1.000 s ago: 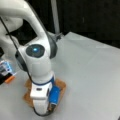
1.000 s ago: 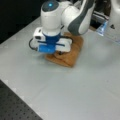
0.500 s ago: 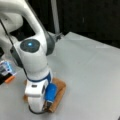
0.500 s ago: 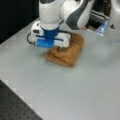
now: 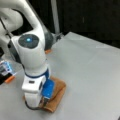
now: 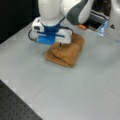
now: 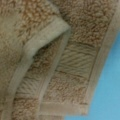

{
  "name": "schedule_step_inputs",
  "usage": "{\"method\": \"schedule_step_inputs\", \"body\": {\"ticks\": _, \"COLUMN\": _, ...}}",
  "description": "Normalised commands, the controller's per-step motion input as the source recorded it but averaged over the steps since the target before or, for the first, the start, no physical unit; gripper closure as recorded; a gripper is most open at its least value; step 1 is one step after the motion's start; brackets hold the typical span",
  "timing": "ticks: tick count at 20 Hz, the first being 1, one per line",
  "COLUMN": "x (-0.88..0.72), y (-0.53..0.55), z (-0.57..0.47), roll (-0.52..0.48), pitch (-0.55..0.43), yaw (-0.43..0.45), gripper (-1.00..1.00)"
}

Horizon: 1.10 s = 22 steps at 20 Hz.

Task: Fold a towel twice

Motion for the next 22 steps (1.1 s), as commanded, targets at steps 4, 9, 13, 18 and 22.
{"method": "schedule_step_inputs", "body": {"ticks": 4, "x": -0.19, "y": 0.18, "z": 0.04, "roll": 0.205, "pitch": 0.06, "yaw": -0.276, "gripper": -1.0}}
{"method": "schedule_step_inputs", "body": {"ticks": 9, "x": -0.29, "y": 0.34, "z": 0.01, "roll": 0.022, "pitch": -0.208, "yaw": -0.39, "gripper": -1.0}}
{"method": "schedule_step_inputs", "body": {"ticks": 13, "x": -0.38, "y": 0.5, "z": -0.05, "roll": -0.203, "pitch": -0.275, "yaw": -0.373, "gripper": -1.0}}
{"method": "schedule_step_inputs", "body": {"ticks": 18, "x": -0.36, "y": 0.42, "z": -0.13, "roll": -0.18, "pitch": -0.266, "yaw": -0.257, "gripper": -1.0}}
{"method": "schedule_step_inputs", "body": {"ticks": 22, "x": -0.28, "y": 0.39, "z": -0.1, "roll": -0.122, "pitch": -0.156, "yaw": -0.132, "gripper": -1.0}}
